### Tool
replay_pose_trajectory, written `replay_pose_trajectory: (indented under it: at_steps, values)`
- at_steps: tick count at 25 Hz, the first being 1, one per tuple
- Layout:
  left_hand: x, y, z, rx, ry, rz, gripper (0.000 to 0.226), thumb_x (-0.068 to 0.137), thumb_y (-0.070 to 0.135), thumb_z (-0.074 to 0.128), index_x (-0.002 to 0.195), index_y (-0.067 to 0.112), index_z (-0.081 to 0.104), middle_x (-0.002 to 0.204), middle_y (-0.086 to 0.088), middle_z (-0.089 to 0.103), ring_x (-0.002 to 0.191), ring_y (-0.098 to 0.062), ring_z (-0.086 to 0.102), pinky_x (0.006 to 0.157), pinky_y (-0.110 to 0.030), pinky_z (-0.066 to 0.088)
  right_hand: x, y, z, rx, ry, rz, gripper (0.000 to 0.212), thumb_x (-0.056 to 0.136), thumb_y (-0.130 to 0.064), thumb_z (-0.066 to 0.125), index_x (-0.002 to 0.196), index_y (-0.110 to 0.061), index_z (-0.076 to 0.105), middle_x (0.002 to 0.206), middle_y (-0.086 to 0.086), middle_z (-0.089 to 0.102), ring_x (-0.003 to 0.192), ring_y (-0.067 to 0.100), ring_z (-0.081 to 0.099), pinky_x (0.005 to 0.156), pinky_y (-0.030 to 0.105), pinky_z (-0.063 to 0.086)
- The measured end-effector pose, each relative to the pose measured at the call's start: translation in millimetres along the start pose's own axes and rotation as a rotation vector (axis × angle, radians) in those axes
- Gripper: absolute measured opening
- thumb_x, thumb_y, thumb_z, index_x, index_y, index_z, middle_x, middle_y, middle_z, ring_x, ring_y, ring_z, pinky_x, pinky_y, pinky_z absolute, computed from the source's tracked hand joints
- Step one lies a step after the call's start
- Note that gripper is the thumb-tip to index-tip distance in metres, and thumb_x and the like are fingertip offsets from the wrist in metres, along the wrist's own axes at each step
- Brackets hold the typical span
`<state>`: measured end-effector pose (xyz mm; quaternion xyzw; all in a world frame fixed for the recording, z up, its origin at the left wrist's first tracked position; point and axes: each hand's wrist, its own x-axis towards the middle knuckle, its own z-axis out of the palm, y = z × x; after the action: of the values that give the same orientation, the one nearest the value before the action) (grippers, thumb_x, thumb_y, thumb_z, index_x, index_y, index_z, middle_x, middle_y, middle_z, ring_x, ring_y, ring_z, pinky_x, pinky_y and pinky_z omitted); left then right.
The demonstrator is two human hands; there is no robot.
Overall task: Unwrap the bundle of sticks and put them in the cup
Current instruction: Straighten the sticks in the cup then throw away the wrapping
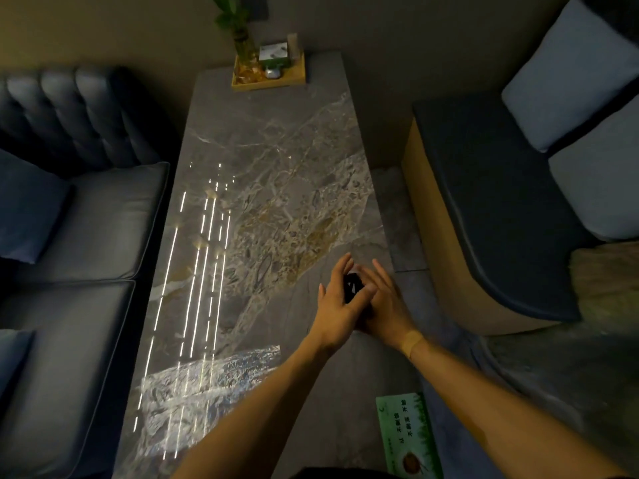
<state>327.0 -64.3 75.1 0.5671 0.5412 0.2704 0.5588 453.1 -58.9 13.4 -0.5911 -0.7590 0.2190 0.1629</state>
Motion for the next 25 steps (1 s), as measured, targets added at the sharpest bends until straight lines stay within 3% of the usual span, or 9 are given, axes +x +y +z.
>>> replay_pose_trajectory:
  at_steps: [2,4,7,9,12,15,19,22,25]
  values:
    - [0.7,8.9,4.0,-0.013,0.008,0.005,0.07,0.089,0.047,0.049,0.15,0.035,0.018,0.157,0.0,0.035,0.144,-0.012,0.03,0.121,-0.055,0.005,5.0,-2.2,4.1,-0.058,0.062,-0.061,0.062,0.082,-0.049,0.047,0.134,-0.015,0.053,0.134,0.004,0.059,0.137,0.022,0.042,0.121,0.045,0.018]
    - [1.0,12.9,4.5,-0.095,-0.029,0.004,0.064,0.095,0.041,0.047,0.151,0.035,0.017,0.157,-0.002,0.035,0.144,-0.014,0.03,0.122,-0.05,0.008,5.9,-2.4,6.2,-0.051,0.149,-0.064,0.048,0.085,-0.042,0.05,0.124,-0.015,0.06,0.119,0.004,0.067,0.126,0.019,0.054,0.119,0.044,0.025]
    - [1.6,13.8,-3.8,-0.223,-0.082,-0.015,0.055,0.102,0.031,0.044,0.151,0.033,0.019,0.155,-0.002,0.036,0.133,-0.005,0.043,0.103,-0.012,0.037,3.8,1.7,8.1,0.026,0.235,-0.032,0.041,0.079,-0.036,0.059,0.113,-0.013,0.065,0.107,0.006,0.071,0.118,0.025,0.06,0.113,0.046,0.036]
    - [5.6,10.0,-10.4,-0.265,-0.053,-0.02,0.052,0.102,0.03,0.042,0.151,0.028,0.024,0.152,-0.003,0.041,0.12,0.006,0.048,0.087,-0.001,0.041,5.6,1.8,6.6,0.149,0.245,0.033,0.037,0.078,-0.03,0.063,0.11,-0.012,0.067,0.112,0.007,0.071,0.124,0.03,0.057,0.114,0.045,0.036]
    - [6.4,8.7,-12.6,-0.42,-0.014,-0.026,0.058,0.094,0.04,0.044,0.149,0.024,0.029,0.15,-0.007,0.045,0.13,-0.009,0.047,0.097,-0.015,0.042,5.9,-4.8,3.9,0.264,0.324,0.086,0.035,0.076,-0.026,0.065,0.106,-0.009,0.07,0.113,0.007,0.072,0.125,0.029,0.056,0.114,0.039,0.035]
    - [6.5,7.9,-10.2,-0.528,0.002,-0.032,0.055,0.094,0.048,0.046,0.145,0.029,0.037,0.145,-0.003,0.051,0.127,-0.005,0.05,0.097,-0.017,0.044,6.5,-12.9,1.7,0.301,0.391,0.095,0.032,0.073,-0.026,0.066,0.101,-0.011,0.07,0.109,0.005,0.073,0.125,0.018,0.053,0.112,0.029,0.033]
    - [7.6,0.9,-11.5,-0.529,0.031,-0.045,0.055,0.095,0.048,0.043,0.145,0.026,0.038,0.145,-0.006,0.051,0.13,-0.008,0.05,0.095,-0.018,0.044,8.4,-6.7,3.9,0.275,0.234,0.19,0.047,0.072,-0.026,0.076,0.114,-0.007,0.065,0.12,0.008,0.068,0.128,0.027,0.052,0.119,0.038,0.027]
    - [7.5,-4.0,-15.0,-0.562,0.059,-0.066,0.046,0.1,0.035,0.038,0.144,0.021,0.04,0.144,-0.01,0.052,0.117,0.001,0.057,0.086,-0.012,0.05,5.4,-6.4,1.7,0.276,0.107,0.303,0.067,0.064,-0.032,0.084,0.123,-0.01,0.061,0.139,0.007,0.055,0.144,0.029,0.028,0.12,0.038,0.022]
    - [4.5,0.8,-14.2,-0.573,0.038,-0.08,0.048,0.098,0.039,0.04,0.144,0.024,0.04,0.142,-0.008,0.054,0.119,-0.002,0.056,0.096,-0.021,0.048,3.0,-6.7,1.9,0.134,0.092,0.231,0.06,0.063,-0.039,0.079,0.117,-0.021,0.062,0.144,0.002,0.049,0.148,0.029,0.017,0.116,0.041,0.022]
